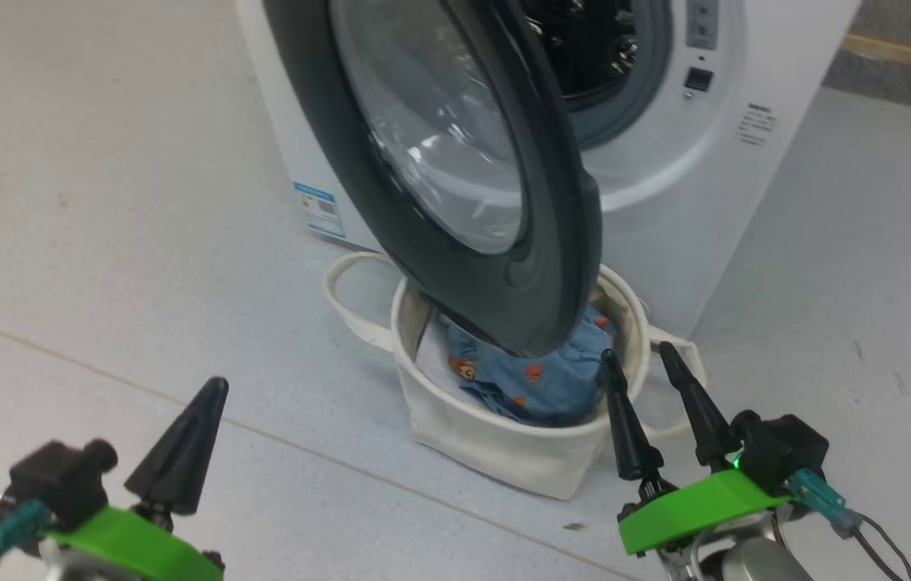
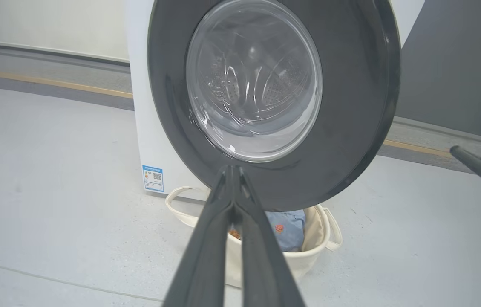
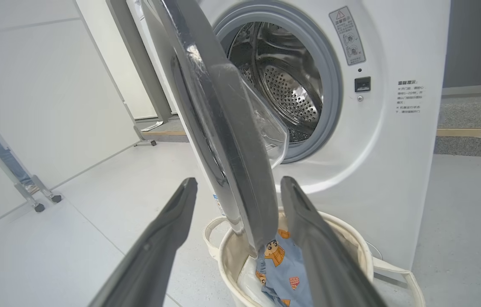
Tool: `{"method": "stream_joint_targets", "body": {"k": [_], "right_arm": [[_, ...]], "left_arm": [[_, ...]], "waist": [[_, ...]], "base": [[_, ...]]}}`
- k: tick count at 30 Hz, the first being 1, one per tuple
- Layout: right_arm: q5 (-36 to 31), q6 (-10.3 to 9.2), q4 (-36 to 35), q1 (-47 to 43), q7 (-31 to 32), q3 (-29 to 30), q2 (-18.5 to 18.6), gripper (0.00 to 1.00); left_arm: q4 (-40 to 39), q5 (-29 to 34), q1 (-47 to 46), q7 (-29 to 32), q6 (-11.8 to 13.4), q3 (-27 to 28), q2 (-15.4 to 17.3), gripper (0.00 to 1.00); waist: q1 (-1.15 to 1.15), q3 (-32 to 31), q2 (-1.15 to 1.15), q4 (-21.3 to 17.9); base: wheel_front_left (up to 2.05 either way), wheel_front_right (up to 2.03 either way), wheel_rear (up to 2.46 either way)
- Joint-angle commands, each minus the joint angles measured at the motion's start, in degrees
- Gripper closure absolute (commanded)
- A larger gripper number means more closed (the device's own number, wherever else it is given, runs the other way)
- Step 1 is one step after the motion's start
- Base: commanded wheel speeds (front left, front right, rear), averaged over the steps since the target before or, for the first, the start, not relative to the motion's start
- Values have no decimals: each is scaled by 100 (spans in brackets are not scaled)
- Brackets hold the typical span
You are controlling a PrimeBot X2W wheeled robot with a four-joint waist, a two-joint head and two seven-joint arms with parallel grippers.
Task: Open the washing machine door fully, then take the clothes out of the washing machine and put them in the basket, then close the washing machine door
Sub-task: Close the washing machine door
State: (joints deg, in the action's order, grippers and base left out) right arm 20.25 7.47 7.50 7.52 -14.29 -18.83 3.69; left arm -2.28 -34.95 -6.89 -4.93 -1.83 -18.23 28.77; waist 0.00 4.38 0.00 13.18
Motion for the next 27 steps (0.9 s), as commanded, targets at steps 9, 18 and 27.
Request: {"method": "stream_joint_targets", "body": {"k": [9, 18, 27], "right_arm": [[29, 2, -262, 11, -71, -99, -81, 0], [-8, 2, -270, 91, -71, -195, -81, 0], [20, 2, -322, 145, -71, -243, -81, 0]], "left_arm": [[47, 606, 147, -659, 393, 77, -36, 100], [347, 1158, 213, -988, 769, 173, -387, 0], [218, 1446, 205, -1005, 513, 297, -667, 0]], "waist": [[0, -33, 0, 252], [0, 150, 0, 187], [0, 222, 0, 73]], "base": [[0, 0, 0], [0, 0, 0], [0, 0, 0]]}}
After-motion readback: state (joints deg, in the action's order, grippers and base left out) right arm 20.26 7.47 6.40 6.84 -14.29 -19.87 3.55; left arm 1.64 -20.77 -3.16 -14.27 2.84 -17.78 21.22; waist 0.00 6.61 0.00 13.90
